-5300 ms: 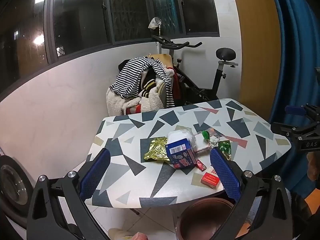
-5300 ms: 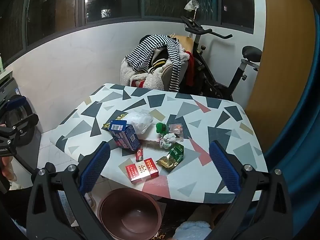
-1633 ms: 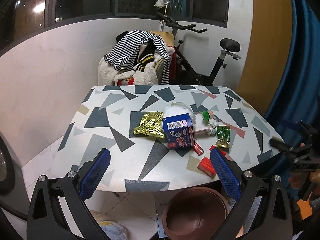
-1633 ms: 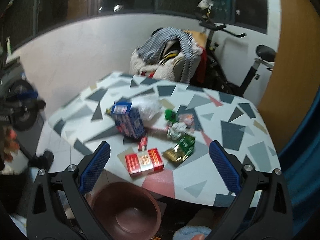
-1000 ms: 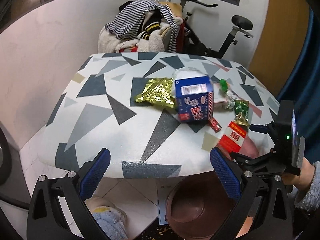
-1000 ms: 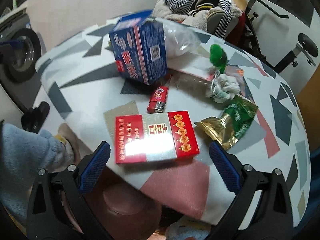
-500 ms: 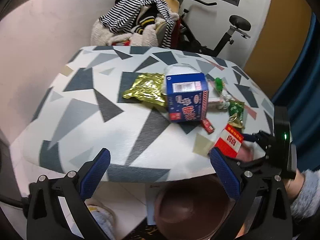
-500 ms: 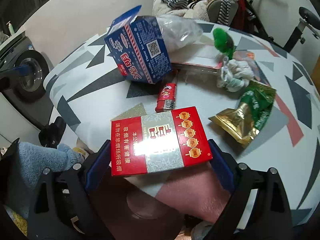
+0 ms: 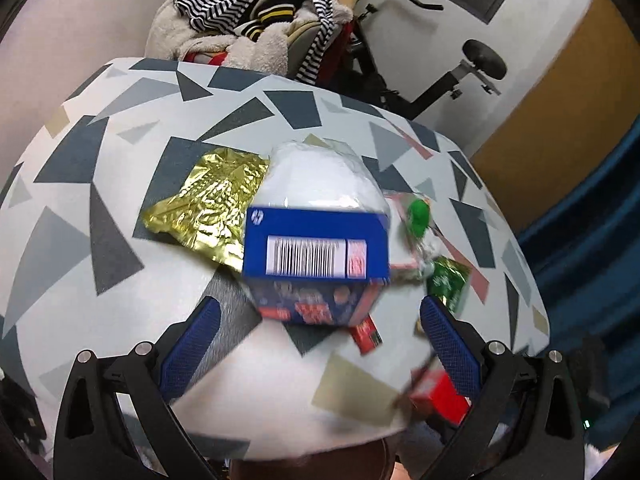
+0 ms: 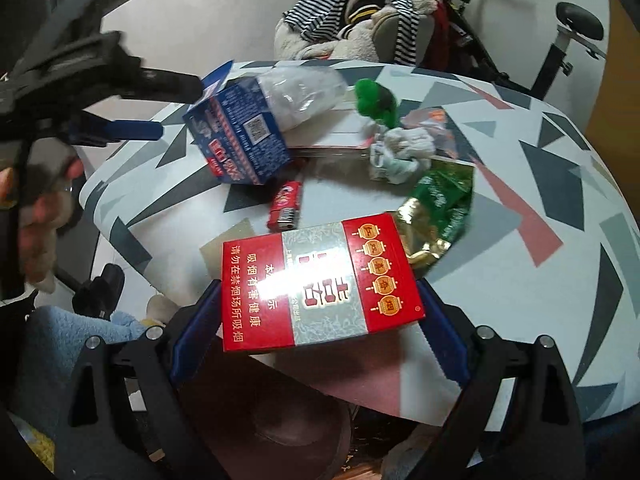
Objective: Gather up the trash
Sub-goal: 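Grasp the blue milk carton with the left tool while the right tool grasps the red cigarette box, then carry both boxes over the brown bucket and open the left tool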
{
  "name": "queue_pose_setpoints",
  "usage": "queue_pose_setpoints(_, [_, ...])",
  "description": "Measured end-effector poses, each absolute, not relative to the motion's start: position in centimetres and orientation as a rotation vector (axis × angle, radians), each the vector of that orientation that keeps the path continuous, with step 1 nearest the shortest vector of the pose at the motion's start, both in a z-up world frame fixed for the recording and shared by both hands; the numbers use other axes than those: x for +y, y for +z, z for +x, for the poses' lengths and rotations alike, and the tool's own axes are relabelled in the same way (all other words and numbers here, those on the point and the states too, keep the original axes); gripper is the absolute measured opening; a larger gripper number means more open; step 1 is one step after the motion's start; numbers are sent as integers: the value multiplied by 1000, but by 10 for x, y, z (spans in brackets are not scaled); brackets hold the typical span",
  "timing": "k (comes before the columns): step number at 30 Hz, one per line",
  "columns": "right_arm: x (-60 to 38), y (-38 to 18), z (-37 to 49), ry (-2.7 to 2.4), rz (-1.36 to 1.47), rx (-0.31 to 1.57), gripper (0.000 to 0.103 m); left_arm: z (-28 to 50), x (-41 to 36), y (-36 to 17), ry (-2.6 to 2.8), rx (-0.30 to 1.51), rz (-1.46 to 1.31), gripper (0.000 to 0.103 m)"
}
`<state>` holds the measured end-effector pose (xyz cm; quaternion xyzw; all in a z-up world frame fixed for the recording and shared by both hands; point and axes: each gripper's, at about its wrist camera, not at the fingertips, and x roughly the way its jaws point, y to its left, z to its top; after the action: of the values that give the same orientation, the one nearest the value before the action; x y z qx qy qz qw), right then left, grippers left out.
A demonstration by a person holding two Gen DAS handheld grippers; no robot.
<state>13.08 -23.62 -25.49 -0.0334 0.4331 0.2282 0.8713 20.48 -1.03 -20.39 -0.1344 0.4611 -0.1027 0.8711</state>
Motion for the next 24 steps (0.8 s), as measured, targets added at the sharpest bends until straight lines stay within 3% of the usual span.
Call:
queue_pose_setpoints(3, [-244,-255,130,462,-63,908,91,217,-17,-209,-198,975,-253,98])
queue_pose_setpoints(4, [-245,-256,130,456,-61,909,91,220,-19,-212,-194,979,-237,91])
queue_pose_setpoints(5, [-246,-256,129,451,-59,910,91,222,-21,-214,-193,993,-215,78])
queue_pose_setpoints(6, [-248,-255,129,445,-51,911,91,224,-22,-217,-202,1014,-193,76])
queue_pose_setpoints(24, [-259,-238,104,427,-5,868,91,148,-16,-155,-303,898,-38,76])
